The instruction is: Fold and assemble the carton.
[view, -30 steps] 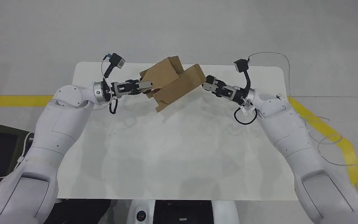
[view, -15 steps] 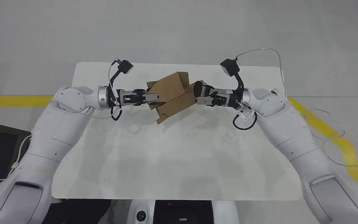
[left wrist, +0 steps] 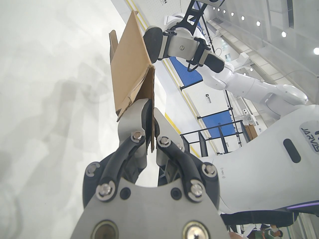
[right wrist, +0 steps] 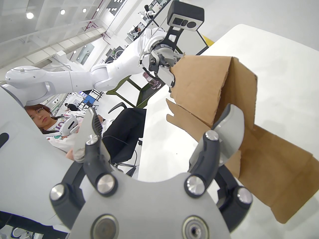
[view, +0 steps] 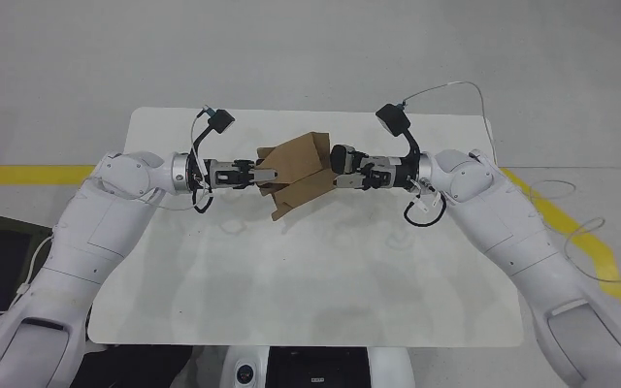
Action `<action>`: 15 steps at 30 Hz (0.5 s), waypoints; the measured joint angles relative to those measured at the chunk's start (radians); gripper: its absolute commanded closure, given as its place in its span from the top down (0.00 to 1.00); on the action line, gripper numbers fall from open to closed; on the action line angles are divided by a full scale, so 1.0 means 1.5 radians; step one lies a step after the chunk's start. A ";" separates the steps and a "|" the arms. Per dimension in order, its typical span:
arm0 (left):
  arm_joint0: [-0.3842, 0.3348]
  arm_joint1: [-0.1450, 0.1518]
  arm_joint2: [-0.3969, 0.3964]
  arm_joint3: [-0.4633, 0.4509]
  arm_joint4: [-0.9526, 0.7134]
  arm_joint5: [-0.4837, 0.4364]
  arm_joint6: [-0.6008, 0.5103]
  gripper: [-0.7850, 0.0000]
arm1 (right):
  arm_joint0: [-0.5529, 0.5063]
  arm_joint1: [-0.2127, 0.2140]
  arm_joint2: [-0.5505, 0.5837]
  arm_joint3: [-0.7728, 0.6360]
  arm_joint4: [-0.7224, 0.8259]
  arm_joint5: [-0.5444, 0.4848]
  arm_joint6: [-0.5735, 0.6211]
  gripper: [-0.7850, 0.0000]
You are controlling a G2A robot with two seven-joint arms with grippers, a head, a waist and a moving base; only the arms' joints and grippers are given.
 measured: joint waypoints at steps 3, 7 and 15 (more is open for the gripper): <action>0.000 0.000 0.000 0.000 0.000 0.000 0.000 0.00 | 0.000 0.000 0.000 0.000 0.000 0.000 0.000 1.00; 0.005 0.003 0.008 -0.013 0.006 -0.003 0.003 0.00 | 0.000 0.000 0.000 0.000 0.000 0.000 0.000 1.00; 0.009 0.009 0.013 -0.027 0.011 -0.009 0.009 0.00 | 0.000 0.000 0.000 0.000 0.000 0.000 0.000 1.00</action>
